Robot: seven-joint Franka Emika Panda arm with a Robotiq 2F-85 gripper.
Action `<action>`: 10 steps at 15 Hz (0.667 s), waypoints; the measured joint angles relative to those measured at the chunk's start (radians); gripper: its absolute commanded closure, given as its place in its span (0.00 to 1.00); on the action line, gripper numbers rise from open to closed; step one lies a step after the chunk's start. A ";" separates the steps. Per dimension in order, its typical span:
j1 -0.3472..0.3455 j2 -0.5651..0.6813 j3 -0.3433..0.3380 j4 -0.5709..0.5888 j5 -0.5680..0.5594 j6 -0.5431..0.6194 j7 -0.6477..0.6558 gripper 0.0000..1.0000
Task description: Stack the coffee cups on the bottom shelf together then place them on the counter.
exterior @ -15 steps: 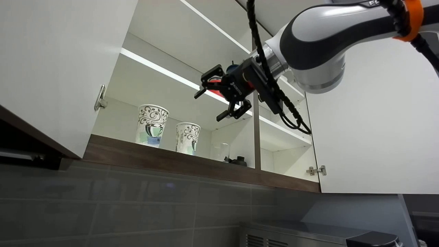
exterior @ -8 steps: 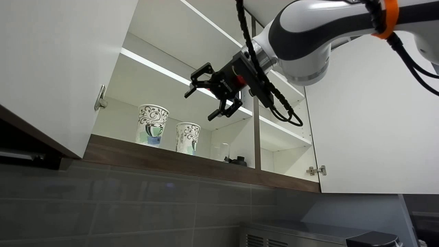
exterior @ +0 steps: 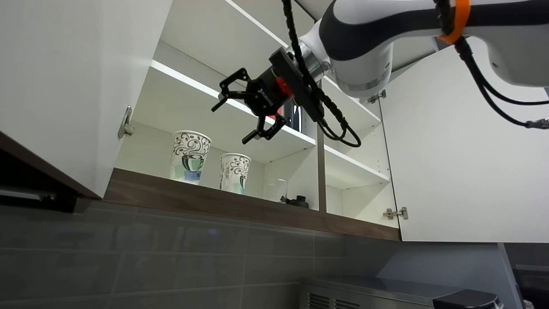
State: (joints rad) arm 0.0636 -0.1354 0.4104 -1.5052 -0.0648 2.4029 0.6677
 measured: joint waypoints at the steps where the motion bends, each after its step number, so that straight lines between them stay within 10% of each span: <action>1: 0.004 0.016 0.000 0.018 -0.033 -0.001 0.033 0.00; 10: 0.114 0.183 -0.043 0.207 -0.318 -0.091 0.258 0.00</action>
State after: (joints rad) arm 0.1779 0.0478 0.3672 -1.2982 -0.3826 2.3119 0.9255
